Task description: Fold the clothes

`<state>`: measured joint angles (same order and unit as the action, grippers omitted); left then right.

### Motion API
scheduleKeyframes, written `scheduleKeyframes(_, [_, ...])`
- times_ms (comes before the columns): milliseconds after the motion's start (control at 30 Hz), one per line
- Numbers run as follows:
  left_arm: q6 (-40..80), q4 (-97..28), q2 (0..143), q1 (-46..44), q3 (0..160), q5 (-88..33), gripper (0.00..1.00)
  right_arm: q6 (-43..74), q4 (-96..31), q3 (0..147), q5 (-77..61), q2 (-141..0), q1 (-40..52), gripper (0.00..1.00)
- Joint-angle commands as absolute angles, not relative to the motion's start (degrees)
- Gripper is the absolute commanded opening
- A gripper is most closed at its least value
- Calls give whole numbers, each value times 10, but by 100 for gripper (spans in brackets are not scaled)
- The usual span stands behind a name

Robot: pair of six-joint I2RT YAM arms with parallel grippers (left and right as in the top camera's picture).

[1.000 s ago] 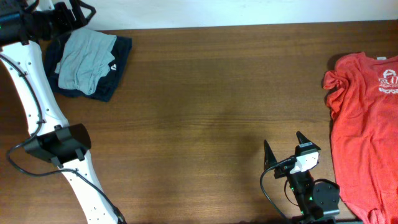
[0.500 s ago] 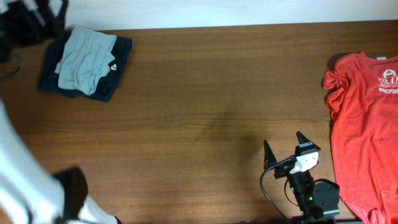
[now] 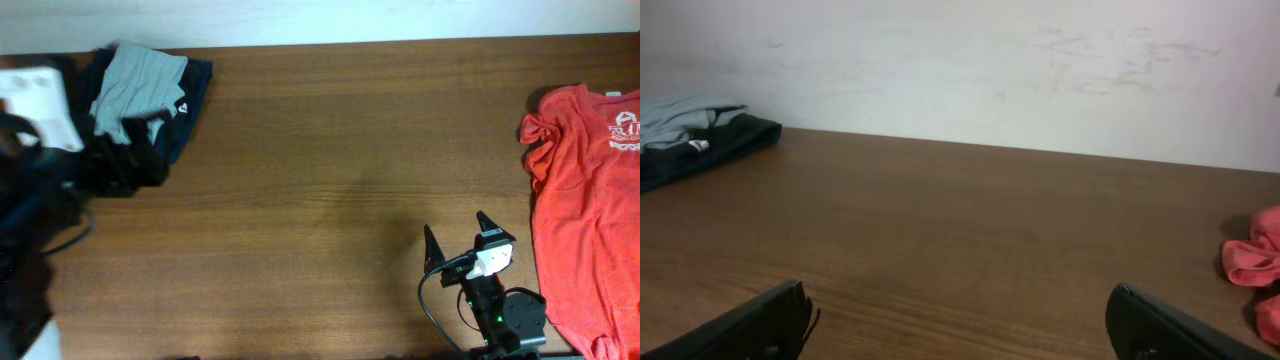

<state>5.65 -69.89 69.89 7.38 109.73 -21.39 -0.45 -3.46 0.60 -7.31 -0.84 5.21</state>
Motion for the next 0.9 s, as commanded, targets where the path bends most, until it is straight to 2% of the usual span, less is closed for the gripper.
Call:
scheduleKeyframes(0, [56, -643, 638, 57, 953, -192, 100, -8, -38, 3, -68, -2, 48, 99])
scheduleKeyframes(233, [56, -408, 534, 49, 637, -181, 99, -8, -38, 3, -68, -2, 48, 99])
scheduleKeyframes(467, [56, -239, 465, 49, 392, -160, 99, -8, -38, 3, -68, -2, 48, 99])
scheduleKeyframes(867, [56, 26, 341, 49, 104, -152, 99, -8, -38, 3, -68, -2, 48, 99])
